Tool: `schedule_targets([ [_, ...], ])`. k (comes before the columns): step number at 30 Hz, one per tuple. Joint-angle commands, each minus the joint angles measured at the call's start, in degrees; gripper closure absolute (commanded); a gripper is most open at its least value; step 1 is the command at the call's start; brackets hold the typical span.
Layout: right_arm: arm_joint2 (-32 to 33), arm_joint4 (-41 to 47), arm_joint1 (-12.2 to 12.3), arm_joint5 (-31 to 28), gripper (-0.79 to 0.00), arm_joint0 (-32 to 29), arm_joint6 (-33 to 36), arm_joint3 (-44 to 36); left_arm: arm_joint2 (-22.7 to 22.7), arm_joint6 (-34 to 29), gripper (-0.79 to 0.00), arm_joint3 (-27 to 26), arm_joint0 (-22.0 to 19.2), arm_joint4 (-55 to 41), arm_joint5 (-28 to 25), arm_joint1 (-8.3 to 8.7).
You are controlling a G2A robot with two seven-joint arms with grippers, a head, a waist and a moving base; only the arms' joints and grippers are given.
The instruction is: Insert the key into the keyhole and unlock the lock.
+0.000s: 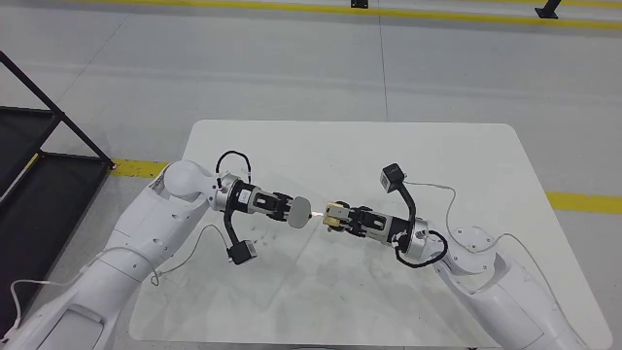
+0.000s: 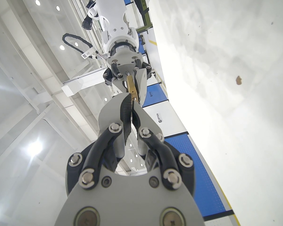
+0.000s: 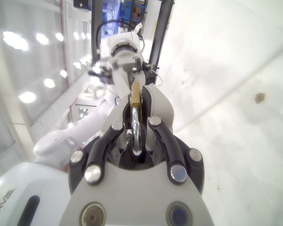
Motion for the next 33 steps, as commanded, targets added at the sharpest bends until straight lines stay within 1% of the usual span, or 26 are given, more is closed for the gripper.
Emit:
schedule_targets([
  [1,0.0,0.0,0.0,0.0,0.0,0.0,0.0,0.0,0.11,0.01,0.0,0.09,-0.08,-0.04,-0.06,-0.01],
  [25,0.0,0.0,0.0,0.0,0.0,0.0,0.0,0.0,1.61,-0.11,0.0,0.88,-0.96,-0.76,0.18,-0.34],
  [33,0.0,0.0,0.0,0.0,0.0,0.0,0.0,0.0,2.26,0.25,0.0,2.12,-1.36,-1.66,0.13,-0.56],
])
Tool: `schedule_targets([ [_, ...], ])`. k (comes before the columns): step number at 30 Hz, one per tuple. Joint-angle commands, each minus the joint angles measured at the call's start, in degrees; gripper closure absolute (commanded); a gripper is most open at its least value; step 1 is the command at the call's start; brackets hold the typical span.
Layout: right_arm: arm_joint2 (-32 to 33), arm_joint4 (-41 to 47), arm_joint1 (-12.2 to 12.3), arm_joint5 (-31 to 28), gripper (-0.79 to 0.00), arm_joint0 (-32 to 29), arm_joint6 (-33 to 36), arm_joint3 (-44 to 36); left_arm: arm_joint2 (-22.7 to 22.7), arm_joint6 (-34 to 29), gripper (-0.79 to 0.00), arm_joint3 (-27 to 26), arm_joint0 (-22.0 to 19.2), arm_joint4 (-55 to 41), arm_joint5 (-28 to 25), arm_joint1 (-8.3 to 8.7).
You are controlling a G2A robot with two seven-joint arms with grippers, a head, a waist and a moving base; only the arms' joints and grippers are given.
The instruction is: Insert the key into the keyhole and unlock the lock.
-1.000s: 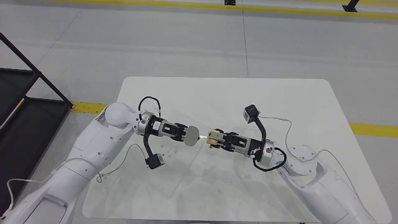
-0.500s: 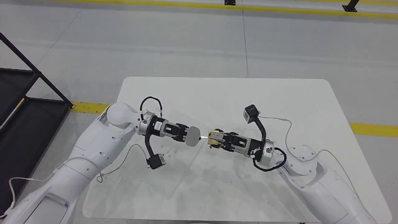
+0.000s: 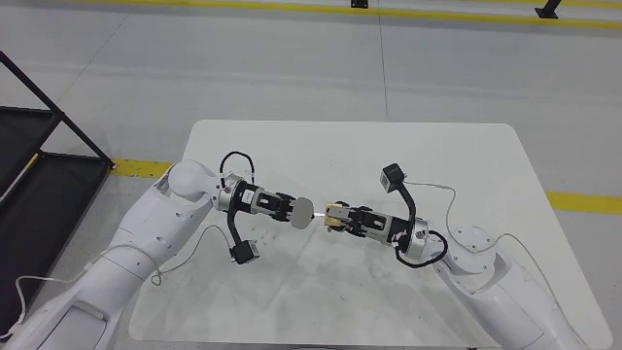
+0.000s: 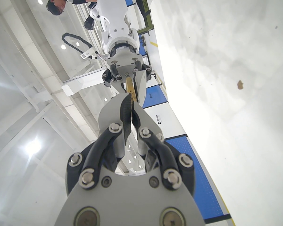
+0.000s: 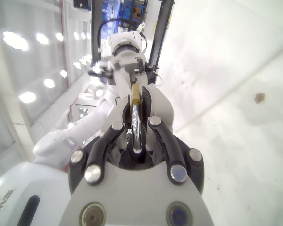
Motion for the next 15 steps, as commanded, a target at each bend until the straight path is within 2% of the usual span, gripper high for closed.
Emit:
schedule_targets([
  [1,0.0,0.0,0.0,0.0,0.0,0.0,0.0,0.0,0.17,0.17,0.0,0.42,-0.2,-0.18,0.08,-0.07],
  [15,0.0,0.0,0.0,0.0,0.0,0.0,0.0,0.0,1.49,1.86,0.0,2.27,-1.53,-2.01,0.49,-0.62],
])
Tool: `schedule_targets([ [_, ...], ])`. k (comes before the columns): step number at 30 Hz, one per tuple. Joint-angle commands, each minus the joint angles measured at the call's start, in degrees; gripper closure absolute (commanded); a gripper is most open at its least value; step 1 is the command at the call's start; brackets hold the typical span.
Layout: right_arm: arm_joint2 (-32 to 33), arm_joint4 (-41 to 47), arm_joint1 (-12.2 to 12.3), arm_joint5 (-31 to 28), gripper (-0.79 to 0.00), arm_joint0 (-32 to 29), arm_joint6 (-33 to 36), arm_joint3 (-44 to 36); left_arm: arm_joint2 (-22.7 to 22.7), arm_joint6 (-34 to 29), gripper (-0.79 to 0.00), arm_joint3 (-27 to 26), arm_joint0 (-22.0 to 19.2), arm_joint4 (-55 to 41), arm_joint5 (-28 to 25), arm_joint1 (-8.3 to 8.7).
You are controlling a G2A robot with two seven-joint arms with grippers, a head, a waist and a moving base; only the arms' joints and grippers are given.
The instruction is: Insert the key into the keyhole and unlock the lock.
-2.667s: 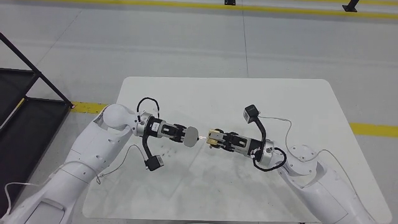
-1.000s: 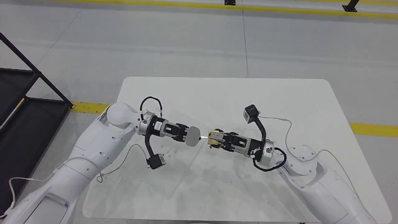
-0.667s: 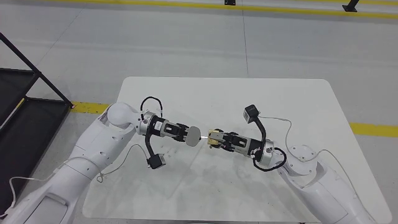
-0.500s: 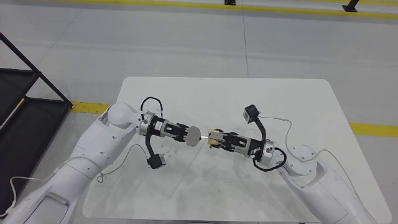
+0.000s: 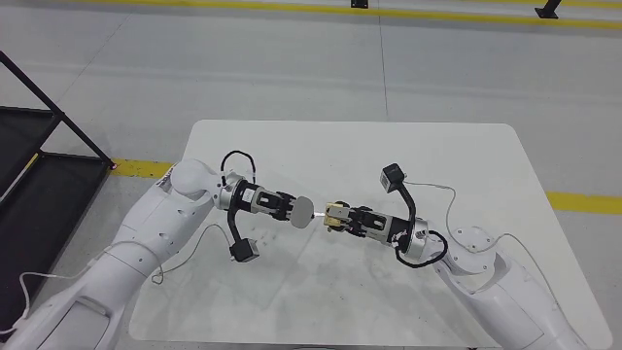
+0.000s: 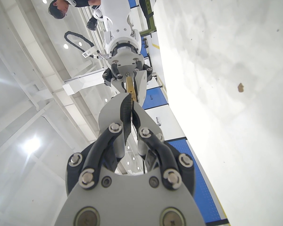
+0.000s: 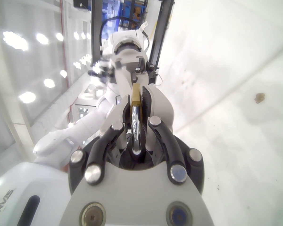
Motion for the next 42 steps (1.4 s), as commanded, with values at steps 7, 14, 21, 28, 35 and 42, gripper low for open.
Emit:
schedule_targets([
  [7,0.0,0.0,0.0,0.0,0.0,0.0,0.0,0.0,0.2,0.77,0.0,0.61,-0.3,-0.67,0.32,-0.11],
  [14,0.0,0.0,0.0,0.0,0.0,0.0,0.0,0.0,0.82,1.12,0.0,1.15,-0.68,-1.04,0.49,-0.35],
  [21,0.0,0.0,0.0,0.0,0.0,0.0,0.0,0.0,1.62,0.93,0.0,2.22,-1.22,-1.23,0.72,-0.7],
  [28,0.0,0.0,0.0,0.0,0.0,0.0,0.0,0.0,2.42,0.91,0.0,2.88,-1.75,-1.66,0.78,-1.07],
  [35,0.0,0.0,0.0,0.0,0.0,0.0,0.0,0.0,3.14,0.98,0.0,3.56,-2.4,-2.03,0.72,-1.41],
  [42,0.0,0.0,0.0,0.0,0.0,0.0,0.0,0.0,3.77,0.81,0.0,4.17,-2.87,-2.37,0.88,-1.74],
])
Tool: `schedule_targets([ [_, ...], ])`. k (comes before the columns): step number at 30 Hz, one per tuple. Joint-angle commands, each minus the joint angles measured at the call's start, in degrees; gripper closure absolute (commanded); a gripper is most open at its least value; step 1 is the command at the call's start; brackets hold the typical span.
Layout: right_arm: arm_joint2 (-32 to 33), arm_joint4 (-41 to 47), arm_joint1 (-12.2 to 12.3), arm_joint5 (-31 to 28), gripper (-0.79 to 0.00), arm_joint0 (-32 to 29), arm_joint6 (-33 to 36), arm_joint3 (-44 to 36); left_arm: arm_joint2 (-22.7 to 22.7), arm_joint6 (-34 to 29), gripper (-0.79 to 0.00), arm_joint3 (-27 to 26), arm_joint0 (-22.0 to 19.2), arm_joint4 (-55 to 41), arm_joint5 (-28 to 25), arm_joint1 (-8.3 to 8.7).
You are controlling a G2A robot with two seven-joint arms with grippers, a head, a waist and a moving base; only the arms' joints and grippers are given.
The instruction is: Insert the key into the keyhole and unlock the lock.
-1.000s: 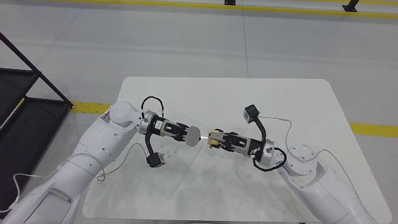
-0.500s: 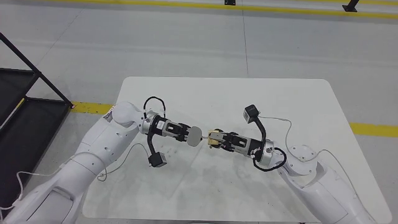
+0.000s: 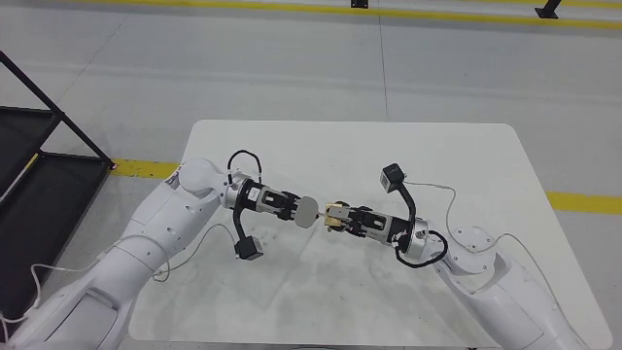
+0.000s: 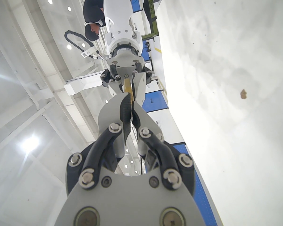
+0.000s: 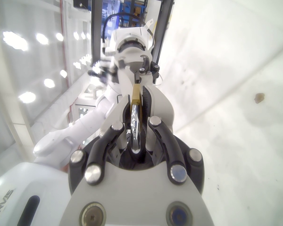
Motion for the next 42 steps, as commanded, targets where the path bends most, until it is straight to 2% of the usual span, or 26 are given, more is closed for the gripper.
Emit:
schedule_targets([
  [1,0.0,0.0,0.0,0.0,0.0,0.0,0.0,0.0,0.19,-0.07,0.0,0.08,-0.12,-0.1,0.07,-0.1],
  [12,0.0,0.0,0.0,0.0,0.0,0.0,0.0,0.0,0.55,-0.24,0.0,0.31,-0.61,-0.49,0.24,-0.41],
  [13,0.0,0.0,0.0,0.0,0.0,0.0,0.0,0.0,0.54,-0.25,-0.095,0.33,-0.62,-0.43,0.25,-0.41],
  [14,0.0,0.0,0.0,0.0,0.0,0.0,0.0,0.0,0.54,-0.19,-0.372,0.46,-0.59,-0.42,0.19,-0.41],
  [15,0.0,0.0,0.0,0.0,0.0,0.0,0.0,0.0,0.54,-0.12,-0.785,0.53,-0.61,-0.38,0.03,-0.41],
  [25,0.0,0.0,0.0,0.0,0.0,0.0,0.0,0.0,-1.15,0.51,-0.785,-0.72,0.2,-1.06,-0.51,0.17],
  [28,0.0,0.0,0.0,0.0,0.0,0.0,0.0,0.0,-2.14,0.4,-0.785,-1.41,0.76,-0.81,-2.86,0.67],
  [31,0.0,0.0,0.0,0.0,0.0,0.0,0.0,0.0,-2.89,-1.25,-0.785,-2.03,1.08,0.57,-9.9,1.3],
  [35,0.0,0.0,0.0,0.0,0.0,0.0,0.0,0.0,-2.9,-0.73,-0.785,-1.43,1.22,-2.97,-25.23,1.79],
  [38,0.0,0.0,0.0,0.0,0.0,0.0,0.0,0.0,-2.6,-1.72,-0.785,-1.31,0.58,-1.71,-30.85,2.08],
  [40,0.0,0.0,0.0,0.0,0.0,0.0,0.0,0.0,-2.15,1.57,-0.785,-0.72,0.94,-6.76,-36.02,1.92],
  [42,0.0,0.0,0.0,0.0,0.0,0.0,0.0,0.0,-1.84,1.64,-0.785,-0.22,0.51,-6.02,-37.29,1.96],
])
